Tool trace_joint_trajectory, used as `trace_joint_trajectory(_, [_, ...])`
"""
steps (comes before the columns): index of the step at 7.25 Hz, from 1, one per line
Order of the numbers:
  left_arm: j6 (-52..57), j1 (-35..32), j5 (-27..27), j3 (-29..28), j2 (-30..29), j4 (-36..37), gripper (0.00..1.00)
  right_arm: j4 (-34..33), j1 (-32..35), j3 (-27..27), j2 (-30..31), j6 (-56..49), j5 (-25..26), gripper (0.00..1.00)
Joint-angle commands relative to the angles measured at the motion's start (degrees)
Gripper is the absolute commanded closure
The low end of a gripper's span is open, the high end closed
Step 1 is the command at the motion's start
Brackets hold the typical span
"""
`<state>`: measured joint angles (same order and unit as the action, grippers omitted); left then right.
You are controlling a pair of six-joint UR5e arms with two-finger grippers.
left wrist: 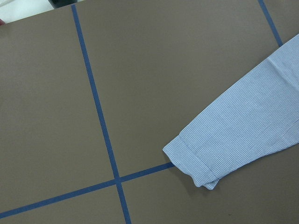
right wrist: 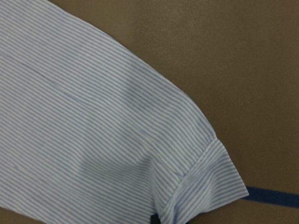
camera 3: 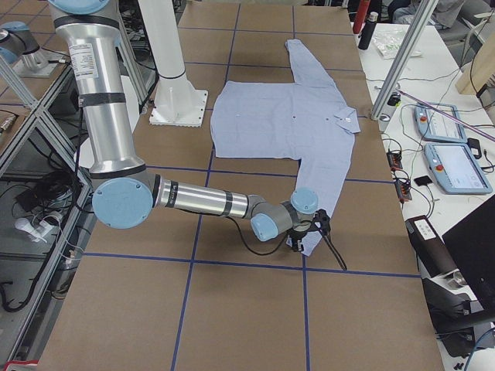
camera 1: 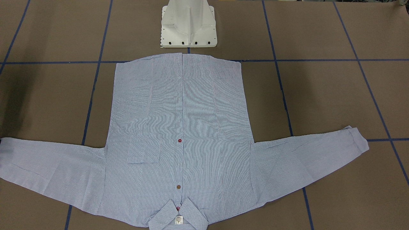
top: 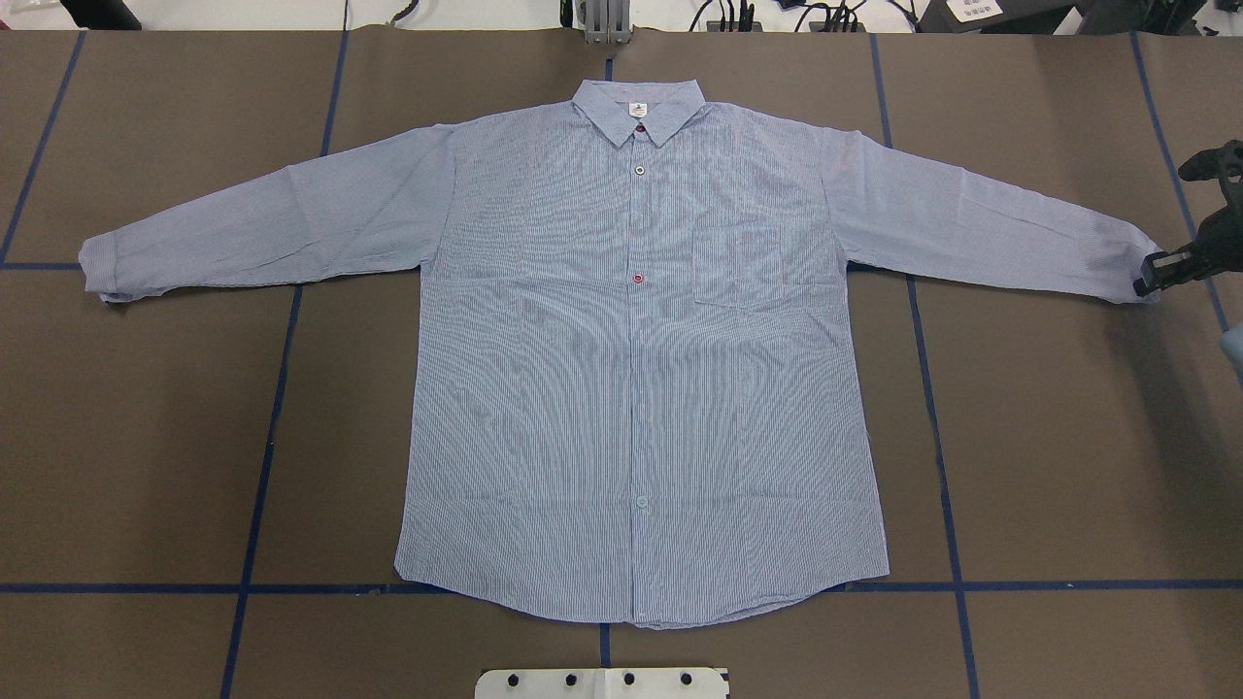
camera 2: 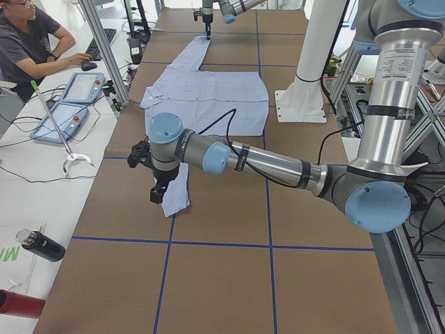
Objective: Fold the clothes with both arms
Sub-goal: 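Lower the right gripper and pinch the striped sleeve cuff, then lift the held sleeve and carry it toward the shirt collar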
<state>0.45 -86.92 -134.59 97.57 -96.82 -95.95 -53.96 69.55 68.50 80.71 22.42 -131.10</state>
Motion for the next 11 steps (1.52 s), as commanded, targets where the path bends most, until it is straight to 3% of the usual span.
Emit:
trace_joint_trajectory(1, [0.0,0.0,0.0,-0.1,-0.2,0.1,0.0,-0.3,2.6,1.7,-1.5,0.1,-2.8,1.0])
trace_joint_trajectory(4, [0.0,0.0,0.2,-0.2,-0.3,0.1,0.0,-0.3,3.6,10.7,-2.2,0.8,-4.9,1.0])
trace_joint_trajectory(7, [0.0,-0.1,0.2,-0.4,-0.3,0.2,0.0,-0.4,1.9,13.2,-12.7,1.0,-7.0,1.0])
trace_joint_trajectory(9, [0.0,-0.1,0.2,-0.6,-0.2,0.2,0.0,-0.4,-3.3,12.7,-22.6,11.2,-6.4,1.0])
trace_joint_trajectory(11, [0.0,-0.1,0.1,-0.9,0.2,0.2,0.0,-0.1,-9.6,12.7,-28.1,13.3,-0.1,1.0])
